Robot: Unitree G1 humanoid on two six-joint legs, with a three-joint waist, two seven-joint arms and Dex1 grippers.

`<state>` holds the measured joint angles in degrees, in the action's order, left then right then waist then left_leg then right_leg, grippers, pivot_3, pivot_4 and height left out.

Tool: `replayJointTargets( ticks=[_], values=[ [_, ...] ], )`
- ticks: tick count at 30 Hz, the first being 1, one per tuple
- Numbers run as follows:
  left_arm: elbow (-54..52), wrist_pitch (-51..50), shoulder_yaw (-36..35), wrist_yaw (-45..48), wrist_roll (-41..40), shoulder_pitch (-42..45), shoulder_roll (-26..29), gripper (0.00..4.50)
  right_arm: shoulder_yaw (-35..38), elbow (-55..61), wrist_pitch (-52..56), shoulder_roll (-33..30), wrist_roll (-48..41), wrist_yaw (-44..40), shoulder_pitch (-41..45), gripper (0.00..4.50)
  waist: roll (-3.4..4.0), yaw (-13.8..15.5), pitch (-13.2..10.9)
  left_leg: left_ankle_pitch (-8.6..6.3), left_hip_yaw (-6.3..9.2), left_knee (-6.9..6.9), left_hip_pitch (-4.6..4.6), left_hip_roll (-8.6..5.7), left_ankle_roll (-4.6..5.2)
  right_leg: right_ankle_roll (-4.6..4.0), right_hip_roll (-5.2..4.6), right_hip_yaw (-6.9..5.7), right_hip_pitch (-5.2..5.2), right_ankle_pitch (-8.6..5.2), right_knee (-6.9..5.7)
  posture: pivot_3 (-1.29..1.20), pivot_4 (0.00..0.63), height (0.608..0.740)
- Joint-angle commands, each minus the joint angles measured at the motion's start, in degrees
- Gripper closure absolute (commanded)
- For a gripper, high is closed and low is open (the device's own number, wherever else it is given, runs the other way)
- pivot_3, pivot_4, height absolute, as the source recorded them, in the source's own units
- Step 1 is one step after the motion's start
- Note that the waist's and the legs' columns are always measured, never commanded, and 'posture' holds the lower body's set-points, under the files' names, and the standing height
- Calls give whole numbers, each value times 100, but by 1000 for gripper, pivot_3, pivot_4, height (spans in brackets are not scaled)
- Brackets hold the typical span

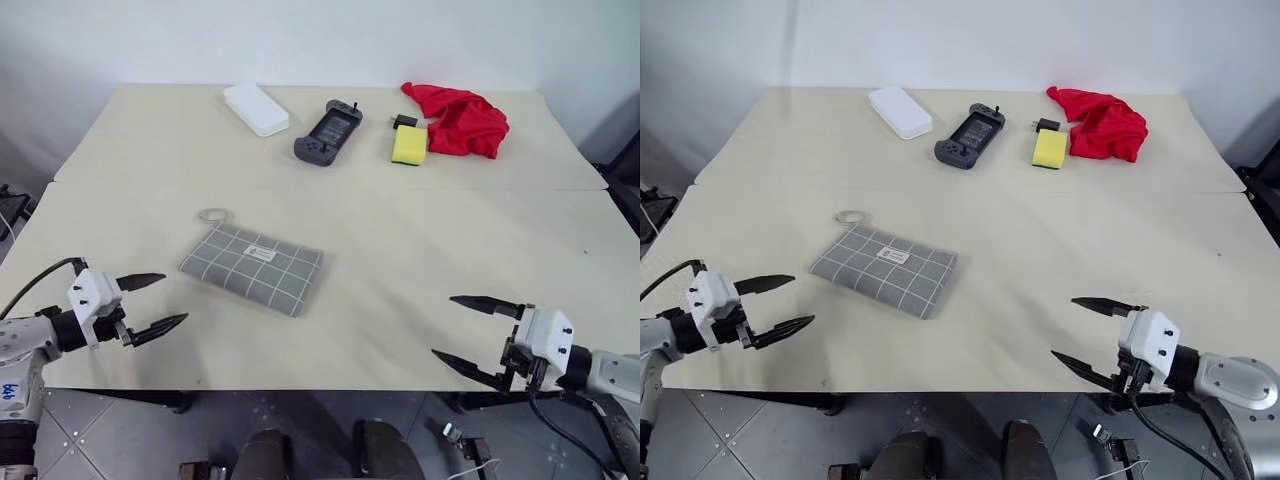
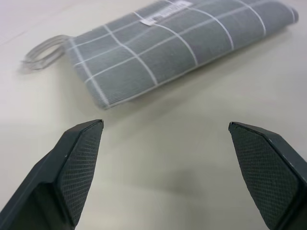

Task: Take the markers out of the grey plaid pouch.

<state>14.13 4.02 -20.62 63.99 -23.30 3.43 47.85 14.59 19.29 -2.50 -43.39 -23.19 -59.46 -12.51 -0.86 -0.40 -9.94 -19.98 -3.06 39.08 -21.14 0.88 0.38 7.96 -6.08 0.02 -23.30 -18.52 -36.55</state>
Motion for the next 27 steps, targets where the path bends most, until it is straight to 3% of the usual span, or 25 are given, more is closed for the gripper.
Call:
replayJointTargets(
  ticks=[1, 5, 8, 13, 19, 27],
  values=[
    [-407, -424, -195, 5, -274, -51, 166, 57, -97, 8, -56, 91, 5, 79, 158, 0, 0, 3, 0, 0, 0, 0, 0, 0, 0, 0, -1, 0, 0, 0, 0, 0, 150, 740],
    [-615, -1933, -464, -159, -1091, 155, 251, 57, -223, 234, 467, 170, -300, 267, 473, 0, 0, 15, 0, 0, 1, 2, 1, -5, 0, 0, -15, -5, 0, 0, 0, 0, 150, 740],
    [-57, -4025, -750, -300, -2003, 719, 666, 0, -561, 639, 1055, 114, -401, 484, 1092, 561, -2, 4, -2, 1, 10, 8, -7, -3, -1, 0, -16, -12, -3, 0, -20, 0, 150, 740],
    [865, -4983, -173, -182, -1739, 1549, 897, 0, -1411, 729, 1819, 281, 195, 1069, 2315, 2208, 5, -87, -2, 5, 16, 8, -4, -12, -7, -5, -16, -37, -8, -3, -36, 0, 150, 740],
    [2694, -5584, 893, -389, -945, 3978, 490, 0, -2926, -136, 2051, 1201, 1510, 1676, 3726, 4300, -27, -59, 3, 11, 37, 25, -33, -52, -9, -5, -18, -76, -18, -3, -47, 0, 150, 740],
    [4076, -5388, 2070, -166, 350, 5330, -48, 0, -3639, -992, 2039, 2168, 2157, 2017, 4343, 4445, -31, -221, 5, -2, 37, 15, -35, -91, 12, -5, -64, -177, -31, -1, -59, 0, 150, 740]
  ],
)
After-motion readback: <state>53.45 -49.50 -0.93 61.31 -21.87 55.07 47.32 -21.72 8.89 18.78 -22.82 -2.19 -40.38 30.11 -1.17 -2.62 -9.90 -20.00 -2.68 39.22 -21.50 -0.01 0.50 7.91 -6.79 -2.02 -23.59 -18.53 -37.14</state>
